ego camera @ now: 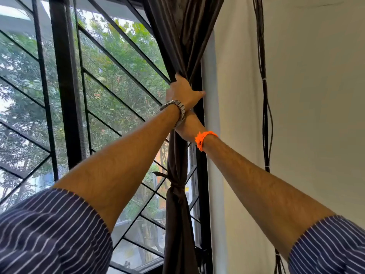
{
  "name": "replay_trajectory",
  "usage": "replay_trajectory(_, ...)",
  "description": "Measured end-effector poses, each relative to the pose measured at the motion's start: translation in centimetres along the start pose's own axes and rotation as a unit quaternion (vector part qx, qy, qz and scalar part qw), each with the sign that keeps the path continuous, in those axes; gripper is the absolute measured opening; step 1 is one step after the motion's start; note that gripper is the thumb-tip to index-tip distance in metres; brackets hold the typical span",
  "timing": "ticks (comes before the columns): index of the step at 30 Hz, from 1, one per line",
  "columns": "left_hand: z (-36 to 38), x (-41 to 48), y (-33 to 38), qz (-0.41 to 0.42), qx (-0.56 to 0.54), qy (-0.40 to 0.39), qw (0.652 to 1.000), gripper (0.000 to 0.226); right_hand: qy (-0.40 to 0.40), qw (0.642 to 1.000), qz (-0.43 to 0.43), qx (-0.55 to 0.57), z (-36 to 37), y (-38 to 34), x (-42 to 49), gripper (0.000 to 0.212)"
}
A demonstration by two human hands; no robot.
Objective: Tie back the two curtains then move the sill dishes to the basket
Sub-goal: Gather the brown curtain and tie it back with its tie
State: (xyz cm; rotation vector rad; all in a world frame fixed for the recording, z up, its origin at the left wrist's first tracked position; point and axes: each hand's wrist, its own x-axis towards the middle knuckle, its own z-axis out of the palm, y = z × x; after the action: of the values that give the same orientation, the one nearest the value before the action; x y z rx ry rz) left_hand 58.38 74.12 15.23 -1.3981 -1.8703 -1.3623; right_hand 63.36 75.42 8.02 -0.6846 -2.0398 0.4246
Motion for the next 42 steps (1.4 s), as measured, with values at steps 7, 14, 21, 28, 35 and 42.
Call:
replay_trajectory(7,-2.2,-0.8,0.4,0.049,0.101,0.041,0.993,0.025,0.027,0.998,-0.046,-0.011,1.7,-0.8,1.3,0.028)
replay_trajectory(14,-6.7,-1.3,-1.7,0.041,0.113,0.048,0.992,0.027,0.026,0.996,-0.085,0.009,3.3,-5.3,-0.1,0.031)
replay_trajectory(21,-15.0,-2.1,-6.7,0.011,0.109,0.084,0.990,0.024,-0.007,0.990,-0.142,-0.002,7.2,-13.5,-2.5,0.032)
replay_trajectory(28,-25.6,-3.1,-13.1,-0.016,0.154,0.120,0.981,0.026,-0.049,0.981,-0.185,0.005,13.2,-23.8,-4.5,0.034)
replay_trajectory(35,-36.1,-4.9,-20.5,-0.062,0.176,0.139,0.973,0.036,-0.082,0.972,-0.213,0.058,20.5,-33.6,-7.1,0.034)
replay_trajectory(42,-47.2,-8.2,-27.2,-0.090,0.210,0.177,0.957,0.037,-0.102,0.957,-0.249,0.105,27.7,-44.0,-11.1,0.037)
